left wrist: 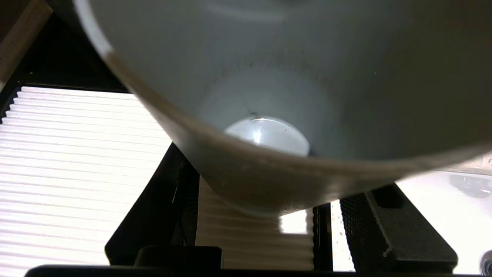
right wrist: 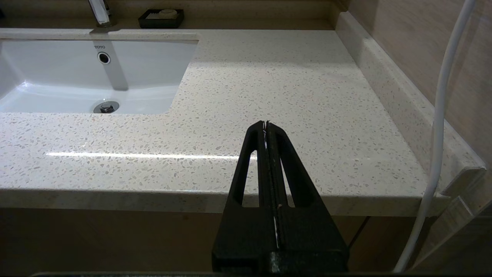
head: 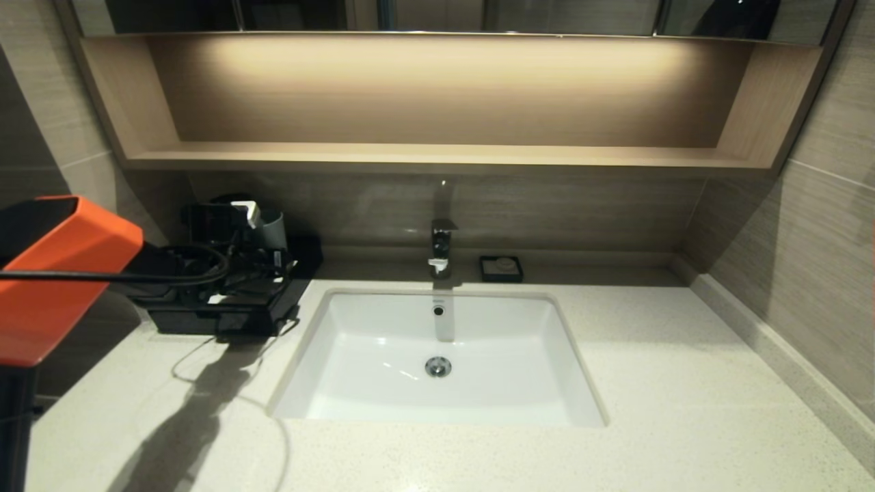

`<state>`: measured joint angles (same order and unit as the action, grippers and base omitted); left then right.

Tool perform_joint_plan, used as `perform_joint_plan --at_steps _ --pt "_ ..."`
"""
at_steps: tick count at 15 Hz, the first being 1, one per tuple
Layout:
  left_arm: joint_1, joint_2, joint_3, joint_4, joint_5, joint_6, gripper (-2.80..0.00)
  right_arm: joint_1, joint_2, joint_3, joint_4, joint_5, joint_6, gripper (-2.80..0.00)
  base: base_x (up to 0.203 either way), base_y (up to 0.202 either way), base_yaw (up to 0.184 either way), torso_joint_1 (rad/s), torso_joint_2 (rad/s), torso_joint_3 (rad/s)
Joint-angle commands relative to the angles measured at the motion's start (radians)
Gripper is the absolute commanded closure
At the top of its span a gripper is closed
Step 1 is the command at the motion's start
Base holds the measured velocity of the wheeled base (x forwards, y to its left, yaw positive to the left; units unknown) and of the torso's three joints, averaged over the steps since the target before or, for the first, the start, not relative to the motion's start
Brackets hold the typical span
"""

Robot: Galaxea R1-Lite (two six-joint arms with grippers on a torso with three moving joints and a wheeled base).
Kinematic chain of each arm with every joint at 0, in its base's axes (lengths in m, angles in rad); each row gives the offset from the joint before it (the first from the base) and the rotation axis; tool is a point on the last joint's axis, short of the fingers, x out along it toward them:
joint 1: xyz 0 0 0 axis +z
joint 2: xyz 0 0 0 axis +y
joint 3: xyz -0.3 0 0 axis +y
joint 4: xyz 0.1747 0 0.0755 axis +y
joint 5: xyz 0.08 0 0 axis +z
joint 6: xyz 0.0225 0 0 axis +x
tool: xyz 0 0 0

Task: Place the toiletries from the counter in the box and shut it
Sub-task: Place the cup on the storage box

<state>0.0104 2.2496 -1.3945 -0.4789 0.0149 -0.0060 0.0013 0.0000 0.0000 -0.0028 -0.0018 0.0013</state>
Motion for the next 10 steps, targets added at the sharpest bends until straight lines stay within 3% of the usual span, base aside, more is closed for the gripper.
perform_joint_plan --at_steps 1,10 --pt "0.002 0.001 -0.001 -0.003 0.000 0.001 0.00 0.000 -0.002 0.000 0.000 0.000 0.000 0.00 0.000 0.000 0.000 0.000 0.00 0.000" --pt "0.010 0.008 0.000 -0.007 0.011 0.003 0.00 0.000 -0.002 0.002 0.000 0.000 0.000 0.00 0.000 0.000 0.000 0.000 0.00 0.000"
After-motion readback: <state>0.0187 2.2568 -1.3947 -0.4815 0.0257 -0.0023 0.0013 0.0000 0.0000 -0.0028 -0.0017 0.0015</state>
